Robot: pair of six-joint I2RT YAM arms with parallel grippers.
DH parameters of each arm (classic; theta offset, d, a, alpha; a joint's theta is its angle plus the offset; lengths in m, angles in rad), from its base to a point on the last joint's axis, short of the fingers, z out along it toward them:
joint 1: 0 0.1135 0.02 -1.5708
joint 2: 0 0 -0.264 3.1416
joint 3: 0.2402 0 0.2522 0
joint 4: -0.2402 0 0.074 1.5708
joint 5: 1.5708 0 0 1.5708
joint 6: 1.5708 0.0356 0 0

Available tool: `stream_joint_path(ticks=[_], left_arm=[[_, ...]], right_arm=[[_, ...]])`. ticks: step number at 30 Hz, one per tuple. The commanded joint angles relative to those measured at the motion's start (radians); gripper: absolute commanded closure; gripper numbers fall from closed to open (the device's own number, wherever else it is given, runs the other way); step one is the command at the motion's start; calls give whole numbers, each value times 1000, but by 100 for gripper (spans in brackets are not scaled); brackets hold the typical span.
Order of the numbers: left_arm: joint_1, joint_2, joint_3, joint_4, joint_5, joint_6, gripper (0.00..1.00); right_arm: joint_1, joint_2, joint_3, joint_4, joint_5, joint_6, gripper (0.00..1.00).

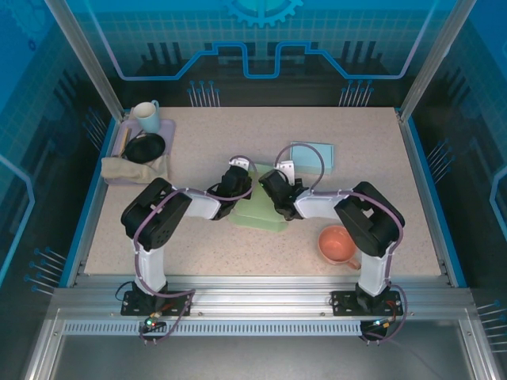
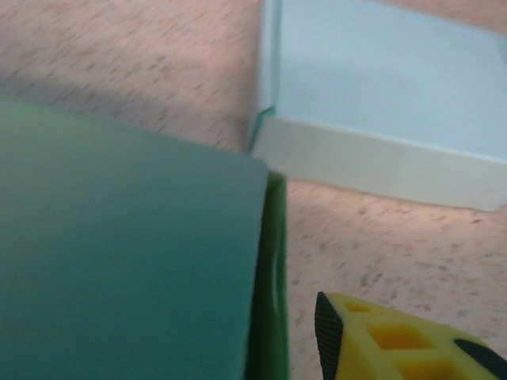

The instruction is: Fold the paper box

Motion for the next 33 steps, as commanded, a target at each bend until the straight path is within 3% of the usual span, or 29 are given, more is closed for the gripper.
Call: stream_joint_path(ticks=[1,8,16,20,24,26,29,33], left_arm=[[12,28,-9,-90,-33,-2,85],[13,26,-11,-88,-32,-2,85],[12,27,-10,-88,-31,-1,85],[13,26,-11,-87,-31,0,85],[12,28,-9,-89,-33,-1,85],[12,28,-8,-90,-35,-2,85],[13,29,-4,-95,-37,-3,85],[12,30,-1,-100,-36,-3,85]], right_arm=[[-11,-44,-4,123,-165,-35,52],[-15,-17,11,96,-138,-7,48],[-50,57,33,118,-61,10,53],[-51,76,40,101,47,22,59],[-45,89,83,-66,233,124,63],[-35,85,90,-89,268,144,63],[-15,76,82,-70,253,140,63],[-9,32,16,83,65,78,57]])
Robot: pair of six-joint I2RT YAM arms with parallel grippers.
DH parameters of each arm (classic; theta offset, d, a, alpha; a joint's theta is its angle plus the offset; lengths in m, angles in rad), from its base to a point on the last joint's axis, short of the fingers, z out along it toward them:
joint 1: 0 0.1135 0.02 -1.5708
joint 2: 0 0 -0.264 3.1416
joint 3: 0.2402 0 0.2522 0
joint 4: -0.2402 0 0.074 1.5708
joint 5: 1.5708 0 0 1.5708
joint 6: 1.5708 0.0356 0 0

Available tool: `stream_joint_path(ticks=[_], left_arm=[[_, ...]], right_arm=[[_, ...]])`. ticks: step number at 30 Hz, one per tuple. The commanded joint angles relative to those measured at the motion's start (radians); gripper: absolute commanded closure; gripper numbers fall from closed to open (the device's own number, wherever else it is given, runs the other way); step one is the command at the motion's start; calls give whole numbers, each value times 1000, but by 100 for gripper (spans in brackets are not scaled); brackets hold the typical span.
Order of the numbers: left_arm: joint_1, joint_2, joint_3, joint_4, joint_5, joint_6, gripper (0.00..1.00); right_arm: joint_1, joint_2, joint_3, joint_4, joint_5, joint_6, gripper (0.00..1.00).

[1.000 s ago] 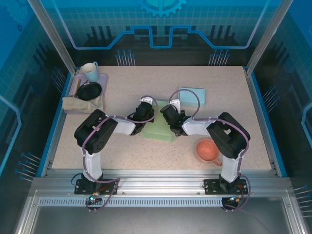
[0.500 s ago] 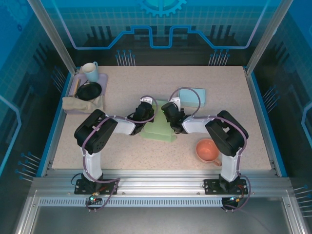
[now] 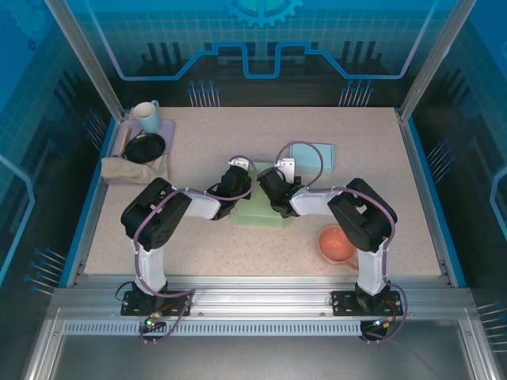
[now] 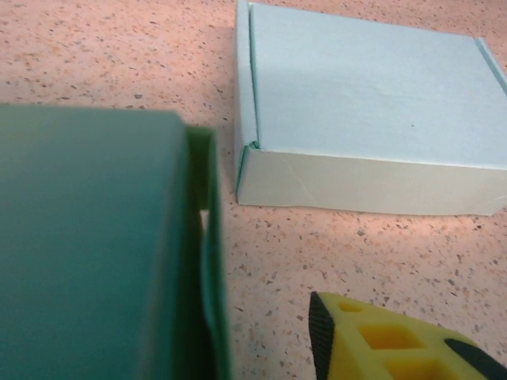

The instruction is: Fold the paper box

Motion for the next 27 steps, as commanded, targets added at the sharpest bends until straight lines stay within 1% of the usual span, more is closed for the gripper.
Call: stream_joint_path(ticks=[1,3,6,10,13,16,20,24,27], left_arm=[[13,31,-1,-98,-35,-3,85],[12,32,3,-104,-36,-2,85],[12,35,15,-122,-36,-3,85],[13,43,39,-160,-49,-14,86],[12,45,49,-176,-59,-22,87],[11,49,67,-207,-62,-28,88],[8,49,130,-308,-57,-46,90],[-23,-25,214,-436,-55,-20,91],[-37,-100,307,-553,-31,53,90]], right_arm=[[-6,-54,-55,83,-85,-14,54],[-6,-92,-70,86,-178,-8,45],[-5,-169,-96,58,-278,2,34],[-5,-317,-143,-8,-363,4,28],[-4,-453,-158,-121,-368,20,27],[4,-602,-207,-264,-346,29,26],[17,-842,-264,-443,-319,30,25],[15,-1072,-316,-589,-326,32,23],[13,-1220,-339,-667,-316,6,22]])
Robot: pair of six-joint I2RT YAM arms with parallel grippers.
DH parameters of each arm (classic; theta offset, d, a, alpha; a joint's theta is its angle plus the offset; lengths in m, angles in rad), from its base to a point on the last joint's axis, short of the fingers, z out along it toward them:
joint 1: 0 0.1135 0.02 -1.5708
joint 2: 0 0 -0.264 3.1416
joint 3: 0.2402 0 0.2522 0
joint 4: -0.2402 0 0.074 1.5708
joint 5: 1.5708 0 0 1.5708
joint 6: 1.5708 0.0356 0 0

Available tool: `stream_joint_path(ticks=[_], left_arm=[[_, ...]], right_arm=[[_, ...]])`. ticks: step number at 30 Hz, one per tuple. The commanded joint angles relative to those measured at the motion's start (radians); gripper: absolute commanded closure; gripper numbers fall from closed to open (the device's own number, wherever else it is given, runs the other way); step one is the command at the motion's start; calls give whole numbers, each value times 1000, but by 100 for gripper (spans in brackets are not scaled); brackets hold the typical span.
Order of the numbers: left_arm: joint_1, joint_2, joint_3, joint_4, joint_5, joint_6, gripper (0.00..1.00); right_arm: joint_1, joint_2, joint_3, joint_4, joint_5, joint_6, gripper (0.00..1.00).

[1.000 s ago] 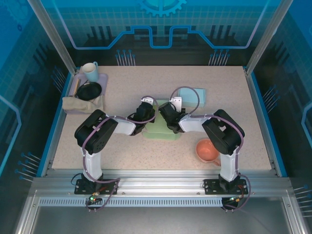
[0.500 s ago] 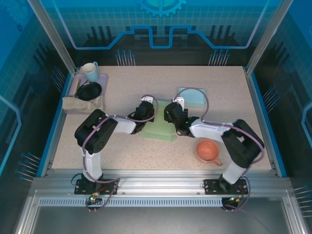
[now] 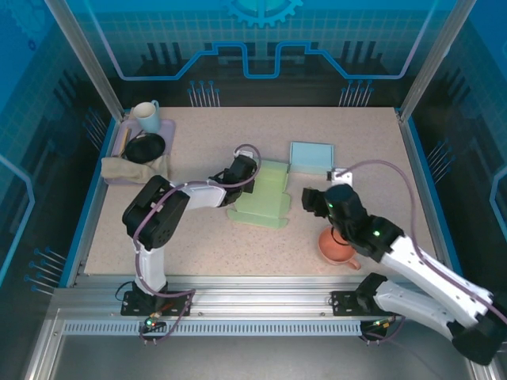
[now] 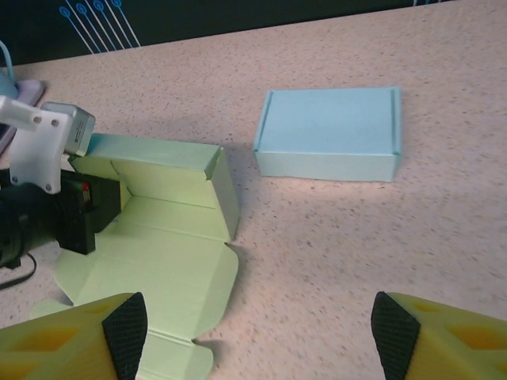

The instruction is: Fold the paper box

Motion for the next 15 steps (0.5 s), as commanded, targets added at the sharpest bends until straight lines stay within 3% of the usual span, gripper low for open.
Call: stream_joint_path(ticks=[1,3,7,12,15], left_arm=[[-25,-111,127,-220,26,99,90],[-43,-137,224,-341,6,197,92],[-118,-169,335,-458,-183,499,98],[-224,-229,301,-522,-295,956,99],[-273,-232,293,-645,-349,1105,98]], right_arm=[[5,-129,-31,-177,30,-19,22],[4,-220,-43,-207,62,-35,22],[1,-398,-109,-191,68,-39,21],[1,-597,-163,-178,5,3,20],[0,-656,-160,-204,5,16,20]])
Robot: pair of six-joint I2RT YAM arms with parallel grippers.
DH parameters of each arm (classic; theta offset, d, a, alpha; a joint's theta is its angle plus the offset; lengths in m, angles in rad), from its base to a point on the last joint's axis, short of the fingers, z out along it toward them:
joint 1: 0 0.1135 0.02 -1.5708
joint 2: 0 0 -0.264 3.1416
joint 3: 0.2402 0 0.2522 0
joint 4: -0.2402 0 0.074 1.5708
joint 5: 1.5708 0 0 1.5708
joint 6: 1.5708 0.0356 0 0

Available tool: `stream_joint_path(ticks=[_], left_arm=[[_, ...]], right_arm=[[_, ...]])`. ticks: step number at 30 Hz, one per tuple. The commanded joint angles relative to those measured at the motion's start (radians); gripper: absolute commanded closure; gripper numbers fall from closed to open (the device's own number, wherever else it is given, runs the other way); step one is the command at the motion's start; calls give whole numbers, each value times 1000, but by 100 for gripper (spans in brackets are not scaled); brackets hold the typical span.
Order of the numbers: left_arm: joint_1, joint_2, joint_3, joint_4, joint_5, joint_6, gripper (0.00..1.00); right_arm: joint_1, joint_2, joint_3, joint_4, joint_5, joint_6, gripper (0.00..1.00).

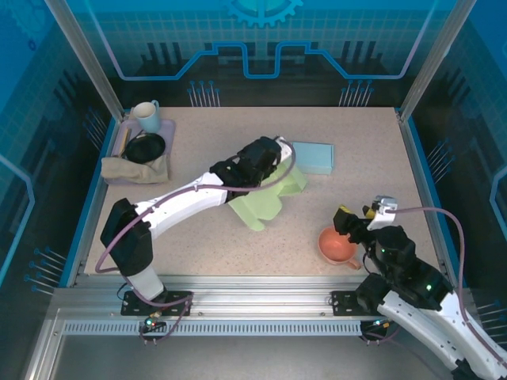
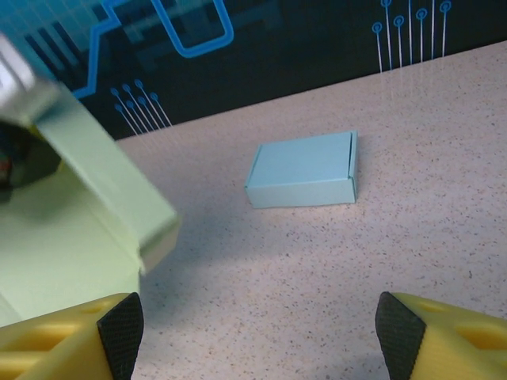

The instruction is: Fold the paper box

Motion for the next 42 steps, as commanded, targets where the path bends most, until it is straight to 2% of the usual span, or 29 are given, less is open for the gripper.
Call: stream_joint_path(ticks=[1,5,7,10,15,20,24,31,42], left_arm=[[-41,9,-4,-256,-130,314,98],[-69,80,83,-508,-205,304,98],[-74,117,76,-553,-236,321,98],[-79,148,22,-491,-254,384,98],[-80,278,49,-468,-238,403,97],[-76,454,178,-512,-188,352,94],[-68,546,278,-550,-155,332,85],[-57,536,281,-500,-110,343,65],[-57,420,220,-481,-110,307,62]], right_arm=[[2,-56,-3,-29,-20,26,20],[2,-64,-4,-30,-52,37,20],[2,-59,-6,-24,-67,40,20],[2,-51,-9,-23,-77,43,20],[2,-49,-14,-20,-71,42,19],[1,-48,-16,-23,-63,39,19],[1,-44,-21,-22,-45,34,19],[1,-14,-25,-16,-43,27,19],[0,7,-28,-14,-4,11,19]])
